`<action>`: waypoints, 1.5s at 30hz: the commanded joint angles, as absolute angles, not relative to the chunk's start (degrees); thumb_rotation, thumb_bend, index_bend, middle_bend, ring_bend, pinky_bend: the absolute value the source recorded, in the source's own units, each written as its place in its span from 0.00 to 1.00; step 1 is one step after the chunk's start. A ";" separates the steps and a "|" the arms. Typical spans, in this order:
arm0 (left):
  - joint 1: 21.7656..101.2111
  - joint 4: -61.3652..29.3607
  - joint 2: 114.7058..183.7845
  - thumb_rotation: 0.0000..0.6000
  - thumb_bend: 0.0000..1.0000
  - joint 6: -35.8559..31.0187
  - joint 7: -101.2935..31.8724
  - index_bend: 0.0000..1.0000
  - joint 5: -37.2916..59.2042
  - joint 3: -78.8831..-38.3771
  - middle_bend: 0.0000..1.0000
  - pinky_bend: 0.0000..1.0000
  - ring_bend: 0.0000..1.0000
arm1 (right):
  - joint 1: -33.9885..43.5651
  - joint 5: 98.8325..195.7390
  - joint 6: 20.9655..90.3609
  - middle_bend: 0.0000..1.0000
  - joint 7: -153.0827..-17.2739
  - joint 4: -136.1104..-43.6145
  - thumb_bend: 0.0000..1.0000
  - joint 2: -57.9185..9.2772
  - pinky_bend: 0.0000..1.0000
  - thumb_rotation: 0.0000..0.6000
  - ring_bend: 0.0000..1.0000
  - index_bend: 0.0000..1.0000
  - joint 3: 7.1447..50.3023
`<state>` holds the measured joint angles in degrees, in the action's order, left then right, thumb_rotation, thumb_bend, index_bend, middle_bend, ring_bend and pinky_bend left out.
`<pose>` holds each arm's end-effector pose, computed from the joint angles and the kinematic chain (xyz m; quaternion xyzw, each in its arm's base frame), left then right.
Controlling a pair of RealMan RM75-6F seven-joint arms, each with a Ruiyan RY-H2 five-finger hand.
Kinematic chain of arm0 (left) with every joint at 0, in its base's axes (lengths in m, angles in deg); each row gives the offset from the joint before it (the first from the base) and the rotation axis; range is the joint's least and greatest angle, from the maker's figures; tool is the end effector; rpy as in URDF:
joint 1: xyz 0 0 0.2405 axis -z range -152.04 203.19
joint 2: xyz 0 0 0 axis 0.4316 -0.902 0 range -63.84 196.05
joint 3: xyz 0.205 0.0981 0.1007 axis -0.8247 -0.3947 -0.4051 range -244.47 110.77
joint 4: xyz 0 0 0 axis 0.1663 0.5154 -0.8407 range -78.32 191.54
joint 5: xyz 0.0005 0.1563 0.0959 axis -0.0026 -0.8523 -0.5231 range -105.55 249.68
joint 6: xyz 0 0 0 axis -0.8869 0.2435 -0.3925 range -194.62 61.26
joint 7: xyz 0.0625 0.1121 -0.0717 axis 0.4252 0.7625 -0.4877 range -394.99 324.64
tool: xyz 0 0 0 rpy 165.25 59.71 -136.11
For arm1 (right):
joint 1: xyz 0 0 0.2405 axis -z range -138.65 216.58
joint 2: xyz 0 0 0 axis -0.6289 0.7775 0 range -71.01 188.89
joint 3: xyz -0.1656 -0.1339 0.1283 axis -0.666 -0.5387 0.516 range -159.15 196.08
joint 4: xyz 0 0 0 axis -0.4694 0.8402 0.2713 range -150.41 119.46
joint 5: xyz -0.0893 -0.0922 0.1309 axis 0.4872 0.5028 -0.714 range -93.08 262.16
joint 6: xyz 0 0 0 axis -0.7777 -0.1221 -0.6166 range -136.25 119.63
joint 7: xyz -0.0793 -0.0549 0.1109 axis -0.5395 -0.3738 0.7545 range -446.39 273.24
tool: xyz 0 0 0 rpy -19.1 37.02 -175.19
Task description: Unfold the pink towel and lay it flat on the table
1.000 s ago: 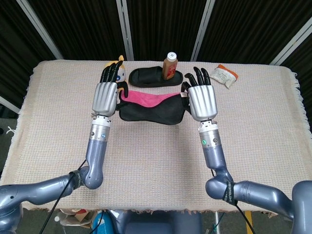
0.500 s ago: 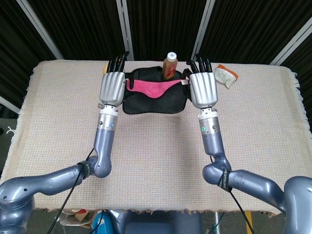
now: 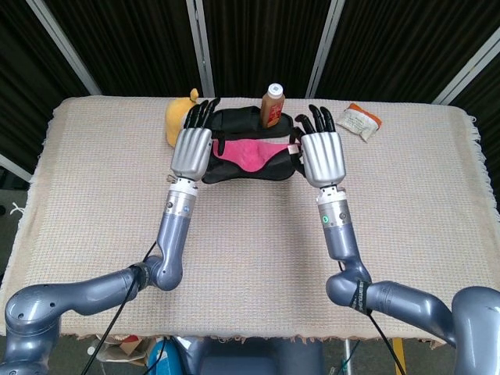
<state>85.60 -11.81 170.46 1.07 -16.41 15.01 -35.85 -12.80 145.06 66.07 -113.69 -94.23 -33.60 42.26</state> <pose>-0.0109 0.4160 0.0350 -0.5686 -0.3570 -0.5776 0.4643 -0.0655 -0.3990 0.0869 0.5929 -0.2635 0.5251 0.5508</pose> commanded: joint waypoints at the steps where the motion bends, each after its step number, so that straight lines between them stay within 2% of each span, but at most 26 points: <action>1: 82.30 -16.79 169.48 1.00 0.54 2.98 -16.86 0.68 14.19 -38.91 0.04 0.00 0.00 | -10.63 145.89 67.92 0.31 -115.71 -97.61 0.50 -33.60 0.13 1.00 0.13 0.67 39.79; 8: 76.65 -26.00 166.84 1.00 0.54 5.94 -16.73 0.68 12.88 -43.76 0.04 0.00 0.00 | -7.78 147.65 70.33 0.31 -119.17 -103.58 0.50 -34.12 0.13 1.00 0.13 0.67 35.99; 19: 71.38 -33.95 165.16 1.00 0.54 9.17 -16.55 0.68 9.92 -48.56 0.04 0.00 0.00 | -3.86 150.79 72.41 0.31 -122.53 -109.69 0.50 -34.25 0.13 1.00 0.13 0.67 31.30; 26: 68.76 -37.15 164.47 1.00 0.54 10.74 -15.44 0.68 7.51 -51.61 0.04 0.00 0.00 | -0.74 152.87 73.95 0.31 -122.92 -112.08 0.50 -33.83 0.13 1.00 0.13 0.67 28.63; 31: 65.72 -39.54 164.68 1.00 0.54 12.82 -14.97 0.68 4.42 -55.72 0.04 0.00 0.00 | 2.74 155.16 75.34 0.31 -121.93 -113.08 0.50 -33.55 0.13 1.00 0.13 0.67 25.12; 45: 61.88 -41.73 164.76 1.00 0.54 13.94 -13.80 0.68 -0.02 -59.19 0.04 0.00 0.00 | 7.31 159.28 75.74 0.31 -121.72 -114.65 0.50 -33.22 0.13 1.00 0.13 0.67 21.90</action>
